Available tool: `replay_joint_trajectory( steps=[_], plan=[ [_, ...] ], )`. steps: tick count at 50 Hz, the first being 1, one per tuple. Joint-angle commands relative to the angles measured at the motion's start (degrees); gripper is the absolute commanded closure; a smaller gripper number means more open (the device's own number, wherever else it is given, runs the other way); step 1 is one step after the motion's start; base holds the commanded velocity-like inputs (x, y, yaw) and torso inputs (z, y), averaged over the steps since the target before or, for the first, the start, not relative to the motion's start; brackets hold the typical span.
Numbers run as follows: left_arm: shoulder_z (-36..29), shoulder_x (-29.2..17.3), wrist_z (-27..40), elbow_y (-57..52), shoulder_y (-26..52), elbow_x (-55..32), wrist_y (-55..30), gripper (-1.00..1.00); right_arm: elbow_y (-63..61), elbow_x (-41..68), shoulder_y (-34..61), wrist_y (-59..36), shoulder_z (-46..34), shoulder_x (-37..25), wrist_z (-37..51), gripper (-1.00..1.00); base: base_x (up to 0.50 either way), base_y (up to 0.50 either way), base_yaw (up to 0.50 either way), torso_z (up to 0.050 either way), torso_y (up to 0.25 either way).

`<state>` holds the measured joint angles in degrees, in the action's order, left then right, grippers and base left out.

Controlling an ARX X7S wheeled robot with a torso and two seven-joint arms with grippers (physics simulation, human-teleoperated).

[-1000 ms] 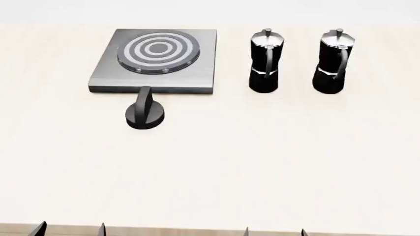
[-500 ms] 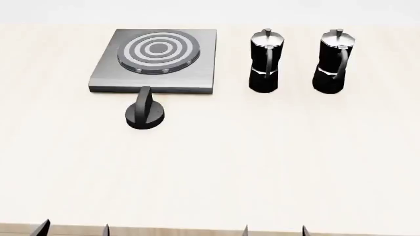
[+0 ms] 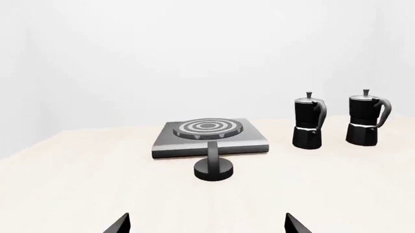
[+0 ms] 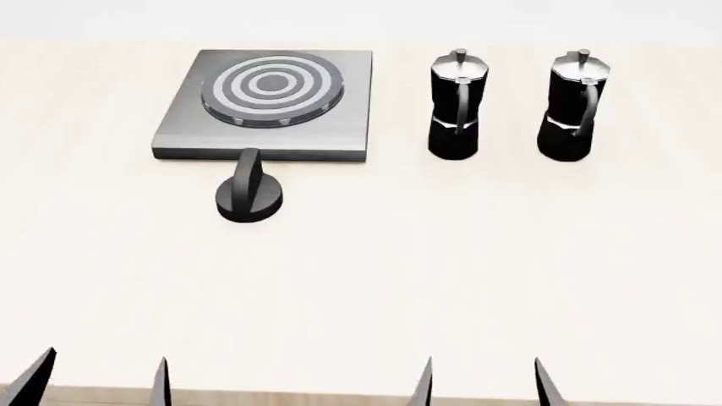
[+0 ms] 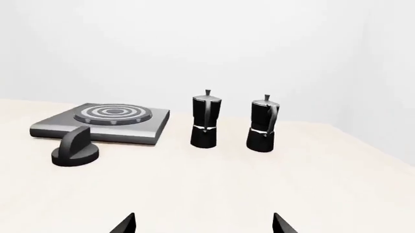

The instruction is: Turn off the stove.

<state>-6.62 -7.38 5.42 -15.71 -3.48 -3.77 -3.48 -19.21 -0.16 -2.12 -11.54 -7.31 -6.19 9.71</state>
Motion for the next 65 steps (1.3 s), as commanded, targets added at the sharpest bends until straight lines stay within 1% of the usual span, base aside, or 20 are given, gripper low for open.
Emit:
replay_joint_trajectory(
  steps=[1, 16, 34, 65],
  plan=[
    [0.14, -1.17, 1.18, -7.00, -0.30, -0.90, -3.60, -1.00, -5.51, 0.07, 0.21, -4.05, -0.64, -0.82, 1.24, -1.00, 0.00, 0.00, 0.00, 0.000, 0.000],
    [1.04, -2.27, 2.62, -15.04, 0.55, -2.87, -8.31, -1.00, -13.74, -0.67, 0.66, -8.98, -1.63, -1.88, 2.71, -1.00, 0.00, 0.00, 0.00, 0.000, 0.000],
    [2.10, -3.65, 3.64, -21.49, -0.77, -5.16, -10.30, -1.00, -19.34, -2.45, 0.13, -11.11, -3.13, -3.22, 4.45, -1.00, 0.00, 0.00, 0.00, 0.000, 0.000],
    [1.27, -4.52, 4.65, -21.18, -0.50, -6.28, -9.32, -1.00, -18.87, -0.30, -0.08, -8.27, -3.29, -4.36, 5.52, -1.00, 0.00, 0.00, 0.00, 0.000, 0.000]
  ],
)
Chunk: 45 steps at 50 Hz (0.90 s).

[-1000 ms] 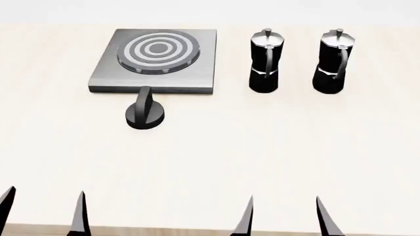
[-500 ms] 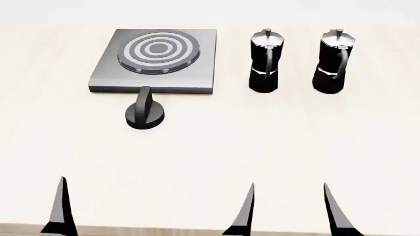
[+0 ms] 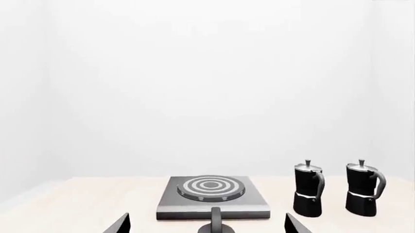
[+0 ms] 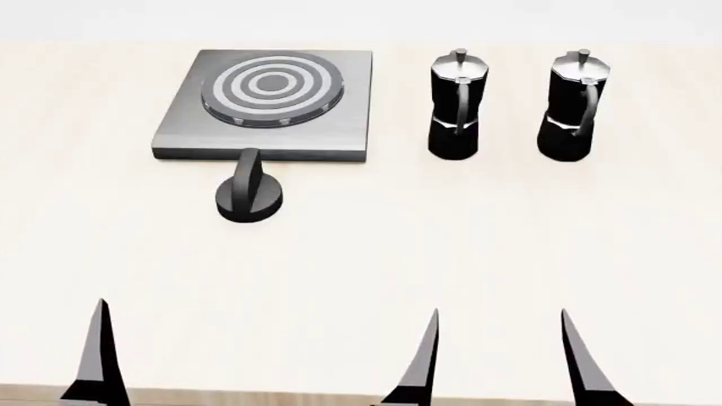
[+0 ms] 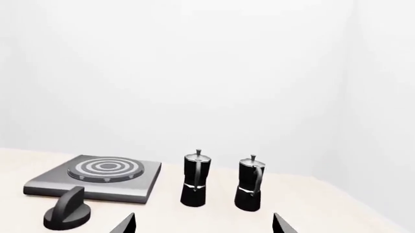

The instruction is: Turn off the stove.

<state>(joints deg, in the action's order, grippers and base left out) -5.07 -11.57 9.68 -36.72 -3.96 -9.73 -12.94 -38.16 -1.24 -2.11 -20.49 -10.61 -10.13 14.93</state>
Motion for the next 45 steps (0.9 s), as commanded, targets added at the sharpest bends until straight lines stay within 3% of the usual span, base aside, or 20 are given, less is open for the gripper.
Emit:
replay_joint_trajectory(
  steps=[1, 45],
  plan=[
    [-0.30, -0.37, 0.43, -0.18, -0.02, -0.37, 0.13, -1.00, 0.13, 0.88, -0.10, 0.76, -0.02, -0.46, 0.29, -1.00, 0.00, 0.00, 0.00, 0.000, 0.000],
    [-1.92, -2.53, 2.99, 0.53, 0.36, -1.98, 0.68, -1.00, 0.48, 3.11, -0.10, 1.75, -0.77, -1.90, 1.68, -1.00, 0.15, 0.00, 0.00, 0.000, 0.000]
  ],
)
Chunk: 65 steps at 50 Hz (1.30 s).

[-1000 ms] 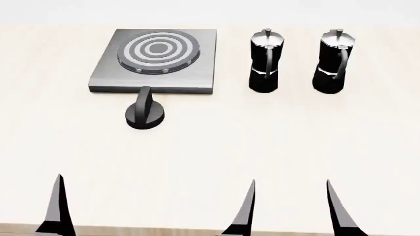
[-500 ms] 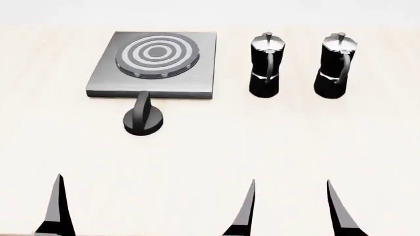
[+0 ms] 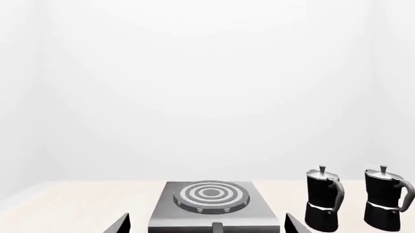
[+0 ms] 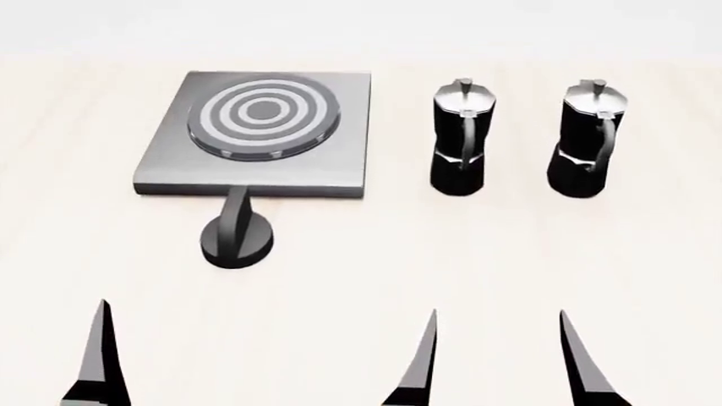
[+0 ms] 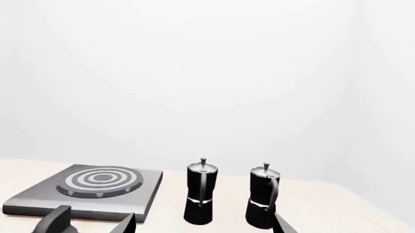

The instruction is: Turn off the stove.

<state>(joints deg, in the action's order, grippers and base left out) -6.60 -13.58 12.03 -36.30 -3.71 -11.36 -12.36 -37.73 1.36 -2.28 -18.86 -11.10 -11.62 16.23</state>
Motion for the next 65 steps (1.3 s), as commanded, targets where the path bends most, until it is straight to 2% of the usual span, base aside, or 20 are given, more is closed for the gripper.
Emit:
replay_joint_trajectory(
  steps=[1, 65],
  plan=[
    [-0.43, -0.57, 0.70, 0.11, 0.12, -0.39, 0.12, -1.00, 0.04, 0.55, 0.08, 0.12, -0.32, -0.48, 0.46, -1.00, 0.20, 0.00, 0.00, 0.000, 0.000],
    [-2.45, -2.81, 3.18, 1.21, 0.43, -1.96, 1.31, -1.00, 0.80, 3.25, 0.47, 1.37, -2.04, -3.32, 3.58, -1.00, 0.20, 0.00, 0.00, 0.000, 0.000]
  ],
)
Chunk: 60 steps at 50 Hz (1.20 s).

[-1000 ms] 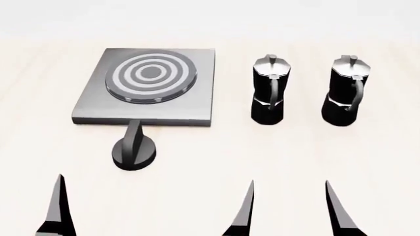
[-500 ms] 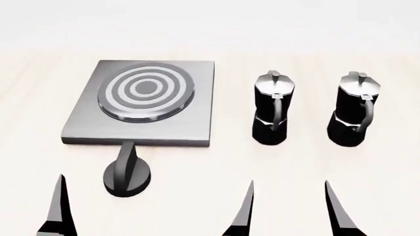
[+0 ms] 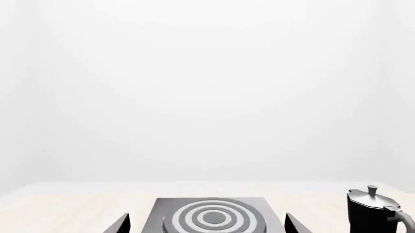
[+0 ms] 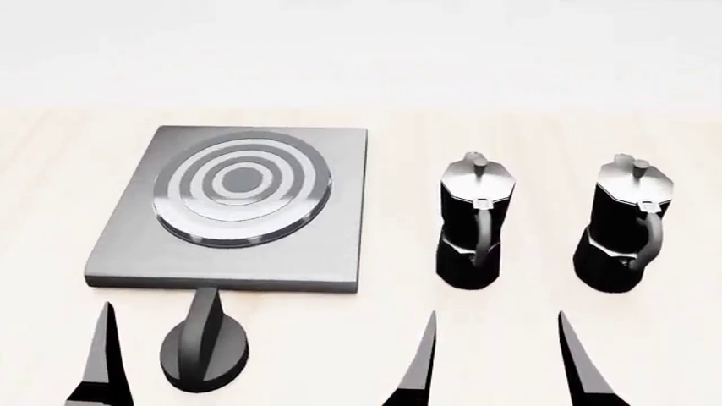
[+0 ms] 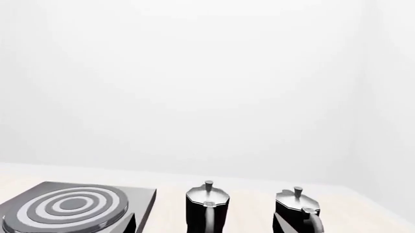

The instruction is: Turn off the stove.

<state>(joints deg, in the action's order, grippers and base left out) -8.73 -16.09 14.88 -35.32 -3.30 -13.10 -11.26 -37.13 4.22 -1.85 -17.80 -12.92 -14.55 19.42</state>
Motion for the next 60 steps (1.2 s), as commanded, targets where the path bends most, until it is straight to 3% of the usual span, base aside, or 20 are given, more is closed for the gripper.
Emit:
replay_joint_trajectory(
  steps=[1, 18, 41, 60],
  plan=[
    [-0.34, -0.34, 0.37, 0.22, 0.01, -0.23, 0.23, -1.00, 0.23, 0.42, 0.06, 0.32, -0.23, -0.43, 0.43, -1.00, 0.20, 0.00, 0.00, 0.000, 0.000],
    [-0.73, -0.84, 0.93, 0.14, -0.20, -0.58, 0.52, -1.00, 0.01, 0.45, -0.01, 0.72, -0.67, -1.02, 1.26, -1.00, 0.20, 0.00, 0.00, 0.000, 0.001],
    [-1.22, -1.36, 1.35, 0.87, 0.14, -1.06, 1.12, -1.00, 0.28, 0.64, 0.17, 0.98, -1.41, -1.67, 1.83, -1.00, 0.00, 0.00, 0.00, 0.000, 0.000],
    [-1.24, -1.71, 1.70, 0.83, 0.25, -1.86, 1.09, -1.00, 0.18, 0.85, 0.24, 0.94, -1.69, -2.18, 2.27, -1.00, 0.00, 0.00, 0.00, 0.000, -0.109]
  ],
)
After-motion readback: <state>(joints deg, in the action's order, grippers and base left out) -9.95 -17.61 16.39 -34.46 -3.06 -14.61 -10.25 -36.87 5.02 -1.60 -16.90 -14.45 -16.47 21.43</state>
